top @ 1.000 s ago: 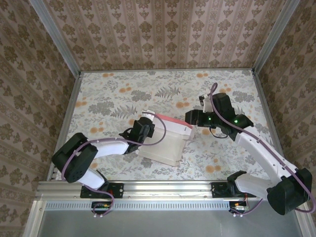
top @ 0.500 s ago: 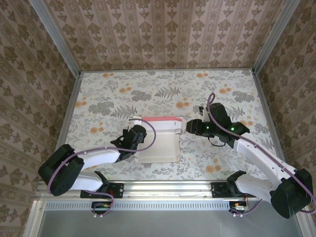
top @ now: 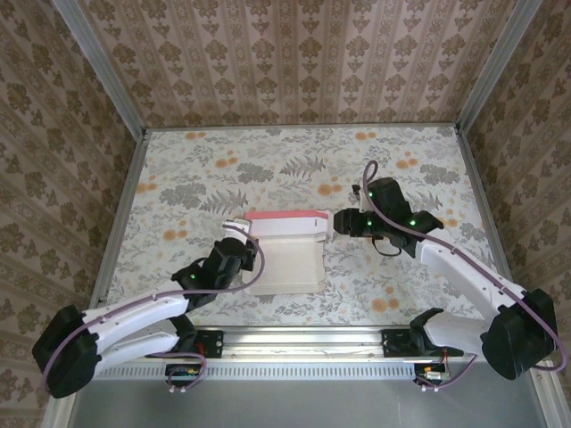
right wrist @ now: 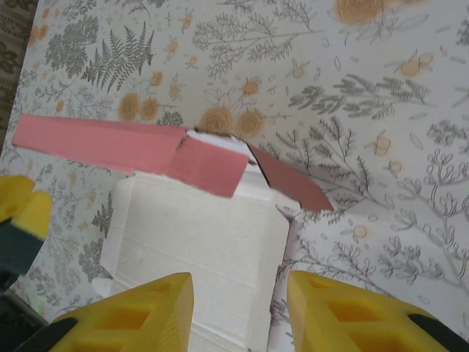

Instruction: Fold the paper box

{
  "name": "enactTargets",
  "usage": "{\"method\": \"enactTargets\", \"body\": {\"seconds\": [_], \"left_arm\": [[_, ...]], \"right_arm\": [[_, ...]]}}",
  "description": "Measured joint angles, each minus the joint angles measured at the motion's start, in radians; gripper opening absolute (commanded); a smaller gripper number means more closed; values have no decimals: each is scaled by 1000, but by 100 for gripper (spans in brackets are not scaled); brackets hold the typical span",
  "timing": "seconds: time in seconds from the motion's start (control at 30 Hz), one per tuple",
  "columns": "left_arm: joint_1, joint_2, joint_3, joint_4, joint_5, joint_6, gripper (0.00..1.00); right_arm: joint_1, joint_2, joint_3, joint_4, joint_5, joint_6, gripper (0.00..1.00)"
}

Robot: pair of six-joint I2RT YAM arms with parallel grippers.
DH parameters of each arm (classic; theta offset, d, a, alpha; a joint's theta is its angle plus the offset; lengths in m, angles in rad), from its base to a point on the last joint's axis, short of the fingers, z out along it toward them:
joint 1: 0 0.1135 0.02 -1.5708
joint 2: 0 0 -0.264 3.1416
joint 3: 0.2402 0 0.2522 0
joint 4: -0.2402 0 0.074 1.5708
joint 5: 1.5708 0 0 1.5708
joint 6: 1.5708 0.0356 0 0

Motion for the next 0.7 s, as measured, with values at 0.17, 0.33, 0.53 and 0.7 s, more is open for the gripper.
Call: {"method": "enactTargets", "body": {"seconds": [0.17, 0.33, 0.53, 0.7], "left_arm": [[-33, -25, 0, -47, 151, 7, 39], [-73, 68, 0, -54, 250, 18, 39], [-102, 199, 13, -61, 328, 40, 41], [-119, 274, 64, -62, 376, 56, 48]], "right_arm": [[0, 53, 25, 0, 4, -38, 41], [0, 99, 45, -5, 7, -68, 41], [0, 149, 89, -10, 23, -109, 41], [0, 195, 123, -10, 26, -138, 40]]}}
